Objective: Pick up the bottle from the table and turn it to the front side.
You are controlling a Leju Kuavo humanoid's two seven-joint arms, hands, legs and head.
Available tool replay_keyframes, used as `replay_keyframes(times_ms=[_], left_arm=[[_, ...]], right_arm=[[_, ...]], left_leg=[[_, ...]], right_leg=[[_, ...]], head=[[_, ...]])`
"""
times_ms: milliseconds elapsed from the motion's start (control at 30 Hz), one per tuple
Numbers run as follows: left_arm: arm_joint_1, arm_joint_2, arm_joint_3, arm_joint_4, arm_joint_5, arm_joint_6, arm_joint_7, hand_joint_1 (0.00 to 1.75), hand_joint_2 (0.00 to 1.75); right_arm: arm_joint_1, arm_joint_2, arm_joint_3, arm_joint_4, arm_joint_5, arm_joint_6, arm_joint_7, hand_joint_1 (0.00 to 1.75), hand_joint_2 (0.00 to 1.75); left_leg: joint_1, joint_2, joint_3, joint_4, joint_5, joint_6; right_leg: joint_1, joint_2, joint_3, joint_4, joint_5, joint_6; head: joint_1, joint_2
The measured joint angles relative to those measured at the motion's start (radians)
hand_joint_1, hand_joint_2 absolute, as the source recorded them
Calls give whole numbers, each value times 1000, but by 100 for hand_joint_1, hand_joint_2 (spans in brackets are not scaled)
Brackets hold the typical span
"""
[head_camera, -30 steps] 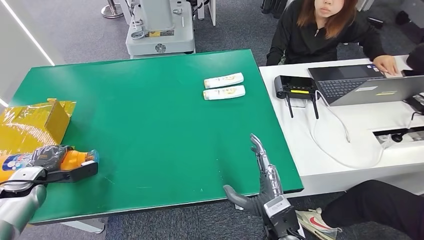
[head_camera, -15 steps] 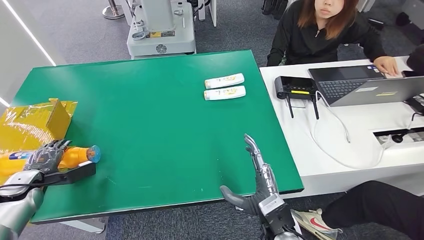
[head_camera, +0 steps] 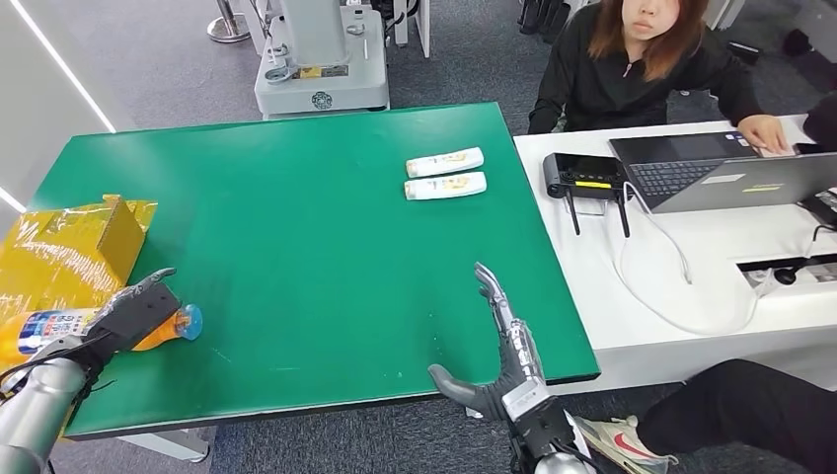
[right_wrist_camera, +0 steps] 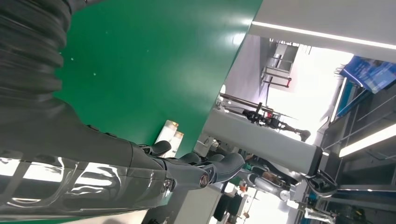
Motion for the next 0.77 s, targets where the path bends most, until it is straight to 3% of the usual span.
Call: replay_keyframes(times_ms=[133,267,467,667,767], left_arm=[[19,-21,47,-32,144,-93,2,0,0],[43,-37,68,-60,249,-120,7,0,0],[90,-54,70,-118,332,-65,-32,0,0],[207,-102,74,-294,406,66,-213,0,0],[259,-136,74,-400,411,140,-251,0,0]], right_arm=[[-2,3,0,10,-1,0,0,0,175],[-6,6,0,22,-4,0,0,0,175],[-11,6,0,29,-14,0,-2,0,175],[-13,12,0,31,-12,1,-7,0,175],[-13,13,1,33,-16,-4,-13,0,175]], left_leg=[[0,2,0,0,0,0],[0,2,0,0,0,0],[0,2,-1,0,0,-1],[0,2,-4,0,-1,0],[0,2,-5,0,-1,0]], right_leg=[[0,1,0,0,1,-1],[0,1,-1,0,1,-1],[0,1,-2,0,0,-1],[0,2,-5,0,0,0],[0,2,-5,-1,-1,0]], head=[[0,0],[0,0],[0,0],[0,0],[0,0]])
